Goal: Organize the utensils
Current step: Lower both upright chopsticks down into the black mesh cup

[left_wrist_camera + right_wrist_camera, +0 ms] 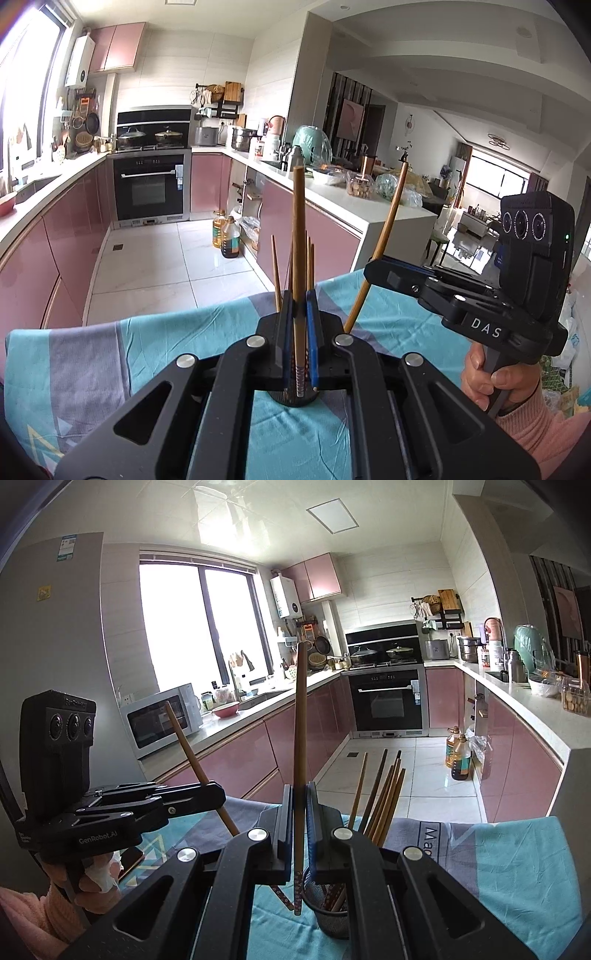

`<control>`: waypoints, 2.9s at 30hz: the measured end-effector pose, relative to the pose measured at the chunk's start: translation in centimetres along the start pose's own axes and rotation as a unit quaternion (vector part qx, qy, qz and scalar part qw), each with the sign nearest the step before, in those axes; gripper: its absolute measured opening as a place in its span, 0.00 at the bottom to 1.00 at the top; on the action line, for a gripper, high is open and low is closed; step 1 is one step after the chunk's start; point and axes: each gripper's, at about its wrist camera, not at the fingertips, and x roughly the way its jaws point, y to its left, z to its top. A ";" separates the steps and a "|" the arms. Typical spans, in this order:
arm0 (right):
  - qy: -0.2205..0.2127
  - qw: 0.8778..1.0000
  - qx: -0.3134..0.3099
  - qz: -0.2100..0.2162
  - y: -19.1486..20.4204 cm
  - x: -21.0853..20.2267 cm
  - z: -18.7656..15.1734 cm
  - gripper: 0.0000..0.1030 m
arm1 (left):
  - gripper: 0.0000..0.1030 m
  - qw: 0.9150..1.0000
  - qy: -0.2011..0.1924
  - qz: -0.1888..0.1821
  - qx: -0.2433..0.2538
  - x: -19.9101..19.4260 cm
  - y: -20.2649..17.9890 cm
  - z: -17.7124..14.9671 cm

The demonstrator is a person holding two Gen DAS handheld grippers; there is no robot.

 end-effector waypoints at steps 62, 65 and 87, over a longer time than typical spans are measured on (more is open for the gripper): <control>0.038 0.998 0.031 -0.035 -1.5 4.1 -2.0 0.05 | 0.07 0.999 0.043 0.004 0.011 0.5 1.0 0.9; 0.042 0.998 0.034 -0.035 -1.5 4.1 -2.2 0.05 | 0.07 0.999 0.047 0.005 0.012 0.6 1.1 0.9; 0.065 0.996 0.042 -0.037 -2.1 5.6 -3.5 0.05 | 0.07 0.997 0.076 0.007 0.023 3.2 0.6 1.4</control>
